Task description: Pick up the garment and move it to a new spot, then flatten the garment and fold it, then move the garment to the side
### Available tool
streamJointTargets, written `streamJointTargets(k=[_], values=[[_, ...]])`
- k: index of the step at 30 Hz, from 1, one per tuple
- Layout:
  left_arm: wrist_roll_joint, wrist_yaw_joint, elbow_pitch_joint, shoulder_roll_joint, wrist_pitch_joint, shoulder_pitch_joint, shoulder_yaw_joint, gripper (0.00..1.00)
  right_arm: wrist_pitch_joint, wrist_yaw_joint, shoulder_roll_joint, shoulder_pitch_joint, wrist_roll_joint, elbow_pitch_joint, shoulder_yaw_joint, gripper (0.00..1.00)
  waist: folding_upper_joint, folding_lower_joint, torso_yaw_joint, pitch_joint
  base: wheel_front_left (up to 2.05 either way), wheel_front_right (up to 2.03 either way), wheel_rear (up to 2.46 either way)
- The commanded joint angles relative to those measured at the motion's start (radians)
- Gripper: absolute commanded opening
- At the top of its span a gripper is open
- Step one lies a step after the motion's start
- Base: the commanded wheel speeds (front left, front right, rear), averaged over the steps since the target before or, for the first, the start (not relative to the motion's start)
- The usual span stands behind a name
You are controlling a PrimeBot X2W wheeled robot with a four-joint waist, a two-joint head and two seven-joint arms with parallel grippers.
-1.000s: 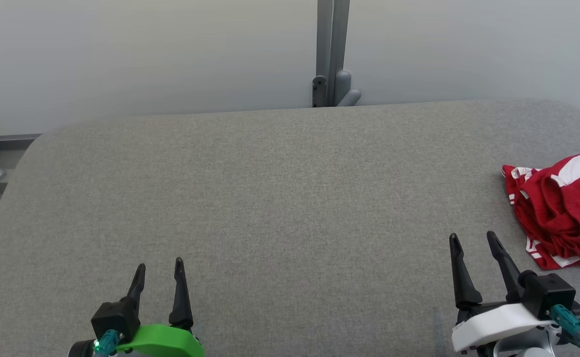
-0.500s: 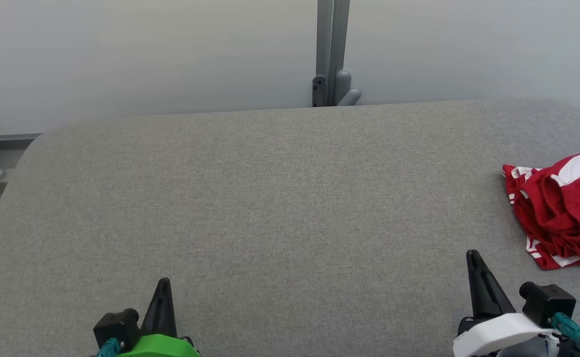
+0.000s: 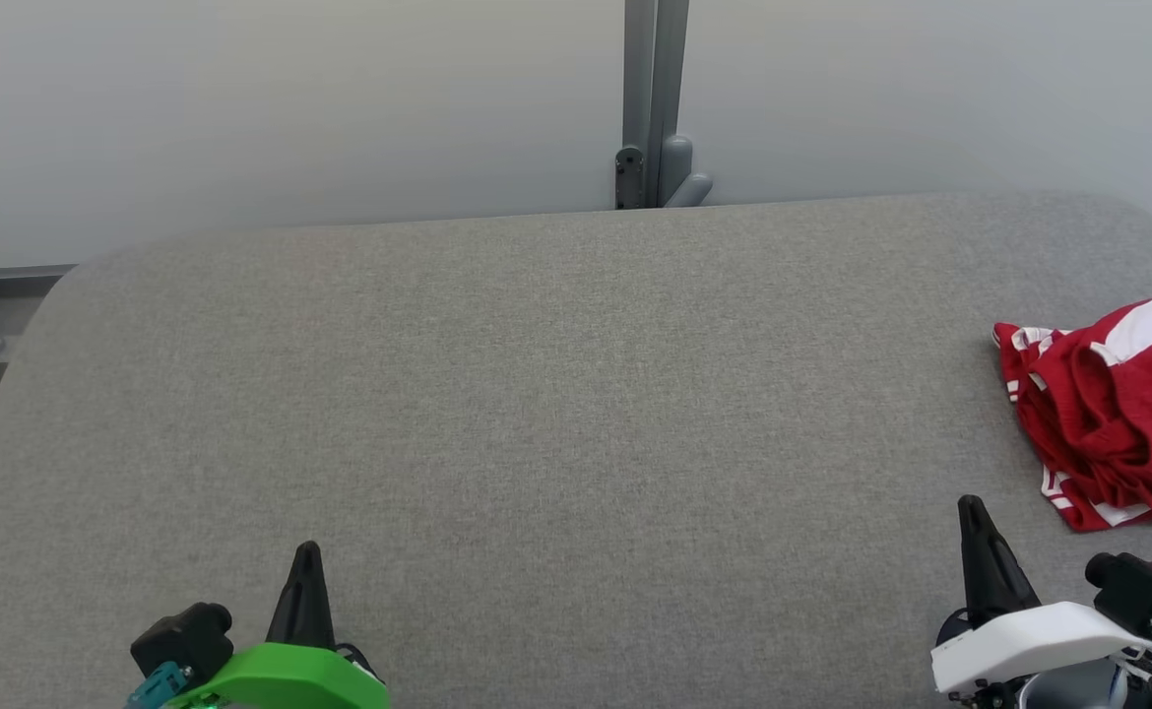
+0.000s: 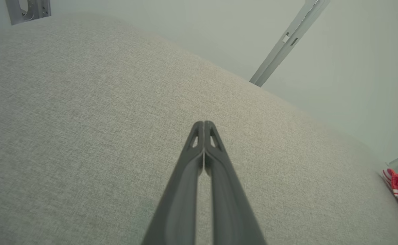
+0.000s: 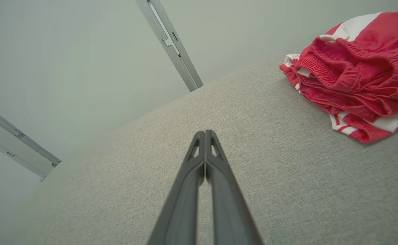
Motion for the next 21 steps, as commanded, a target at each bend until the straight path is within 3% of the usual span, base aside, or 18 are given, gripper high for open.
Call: streamJointTargets(k=[1, 21], values=[[-0.042, -0.009, -0.021, 0.001, 0.009, -0.036, 0.01, 0.0, 0.011, 0.0, -0.009, -0.03, 0.047, -0.012, -0.01, 0.0, 0.0019, 0.0, -0.001, 0.001, 0.0, 0.0, 0.0], [-0.313, -0.029, -0.06, -0.002, 0.07, -0.062, 0.045, 0.0, 0.092, 0.0, -0.021, -0.053, 0.35, -0.006, -0.053, 0.0, 0.0039, 0.0, -0.009, 0.008, 0.0, 0.0, 0.0]])
